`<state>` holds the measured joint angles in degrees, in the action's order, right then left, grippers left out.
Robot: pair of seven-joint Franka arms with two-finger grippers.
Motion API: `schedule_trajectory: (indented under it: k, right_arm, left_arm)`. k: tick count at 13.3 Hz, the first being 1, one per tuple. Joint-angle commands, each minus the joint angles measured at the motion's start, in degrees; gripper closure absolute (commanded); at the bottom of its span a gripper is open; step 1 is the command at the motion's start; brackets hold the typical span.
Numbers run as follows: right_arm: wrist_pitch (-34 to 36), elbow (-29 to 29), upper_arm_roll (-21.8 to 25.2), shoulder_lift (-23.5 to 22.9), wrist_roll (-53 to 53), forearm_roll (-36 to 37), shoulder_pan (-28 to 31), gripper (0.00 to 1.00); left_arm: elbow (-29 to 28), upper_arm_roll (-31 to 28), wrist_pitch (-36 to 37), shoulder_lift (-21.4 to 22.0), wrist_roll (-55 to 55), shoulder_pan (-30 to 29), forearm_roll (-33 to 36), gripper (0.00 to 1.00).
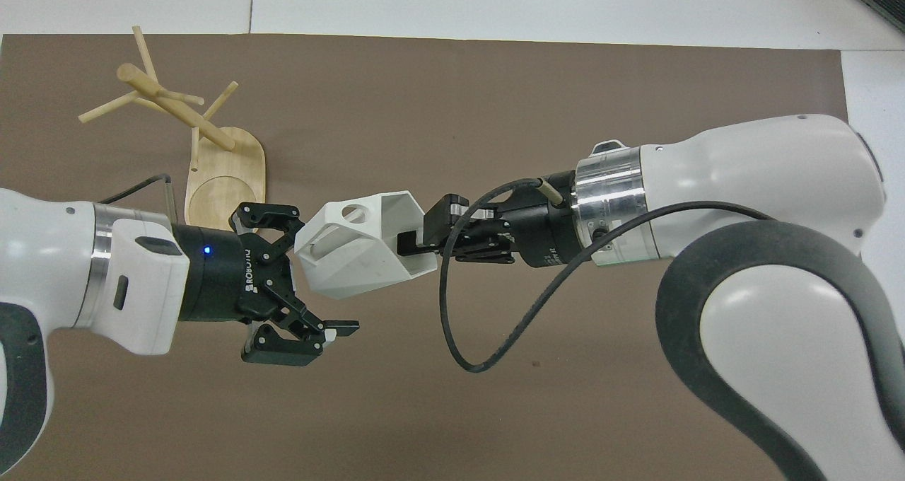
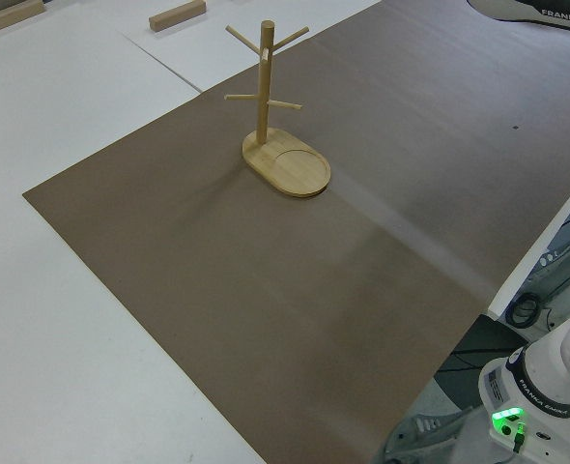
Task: Hang cup on rack
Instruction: 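Close the left gripper on the cup held by the right gripper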
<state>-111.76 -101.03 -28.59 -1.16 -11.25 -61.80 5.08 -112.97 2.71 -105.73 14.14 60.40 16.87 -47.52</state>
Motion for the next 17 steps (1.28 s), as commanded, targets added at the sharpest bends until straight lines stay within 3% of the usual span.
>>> schedule_trajectory:
  k: [1, 17]
  right_arm:
    - [-1.09, -0.84, -1.03, 0.28, -1.31, -1.48, 0.46, 1.0]
    - [-1.18, -0.75, -1.03, 0.28, -1.49, -1.48, 0.37, 1.0]
  left_arm:
    - [-1.02, 0.63, -1.58, 1.6, -1.33, 0.62, -2.93, 0.0]
    - [-0.76, 0.36, -0.79, 1.51, 0.6, -0.17, 0.76, 0.0]
